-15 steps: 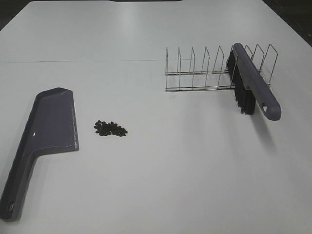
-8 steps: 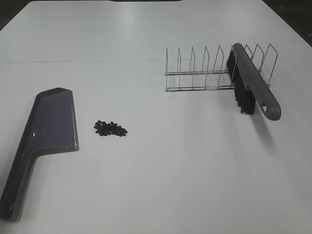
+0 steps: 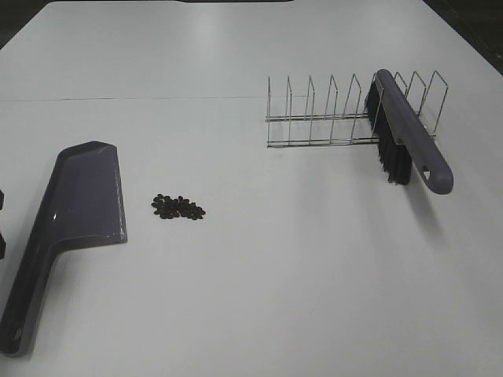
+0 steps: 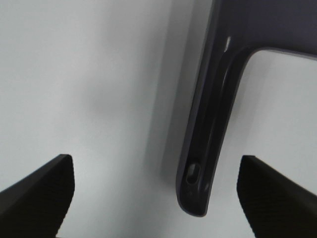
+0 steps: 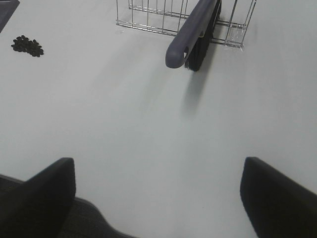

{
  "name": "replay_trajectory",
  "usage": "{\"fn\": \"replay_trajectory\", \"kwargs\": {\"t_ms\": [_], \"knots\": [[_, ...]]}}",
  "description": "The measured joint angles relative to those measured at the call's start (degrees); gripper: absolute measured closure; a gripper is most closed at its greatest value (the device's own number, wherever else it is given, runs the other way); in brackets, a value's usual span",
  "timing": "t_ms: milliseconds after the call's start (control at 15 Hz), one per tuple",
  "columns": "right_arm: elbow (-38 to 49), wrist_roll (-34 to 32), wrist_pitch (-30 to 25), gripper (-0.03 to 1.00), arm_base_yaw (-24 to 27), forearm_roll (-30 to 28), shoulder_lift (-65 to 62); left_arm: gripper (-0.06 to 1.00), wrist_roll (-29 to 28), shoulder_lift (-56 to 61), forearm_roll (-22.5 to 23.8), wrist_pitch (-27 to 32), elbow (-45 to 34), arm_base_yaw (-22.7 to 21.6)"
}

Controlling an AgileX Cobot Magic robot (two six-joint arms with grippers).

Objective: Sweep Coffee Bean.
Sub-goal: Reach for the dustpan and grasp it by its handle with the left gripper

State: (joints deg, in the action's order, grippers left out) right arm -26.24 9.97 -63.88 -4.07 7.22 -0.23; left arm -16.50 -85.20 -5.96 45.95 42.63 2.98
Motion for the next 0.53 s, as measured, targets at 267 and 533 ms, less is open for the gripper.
{"fn": "replay_trajectory", "kwargs": {"t_ms": [267,533], "knots": [[0.0,0.0,0.0,0.18,0.0,0.0,0.0,0.13,0.0,-9.6,-0.2,-0.6,4.4,3.8],[0.0,0.0,0.0,0.18,0.0,0.0,0.0,0.13,0.1,-15.9,-1.4,-4.9,6.9,8.0]]}}
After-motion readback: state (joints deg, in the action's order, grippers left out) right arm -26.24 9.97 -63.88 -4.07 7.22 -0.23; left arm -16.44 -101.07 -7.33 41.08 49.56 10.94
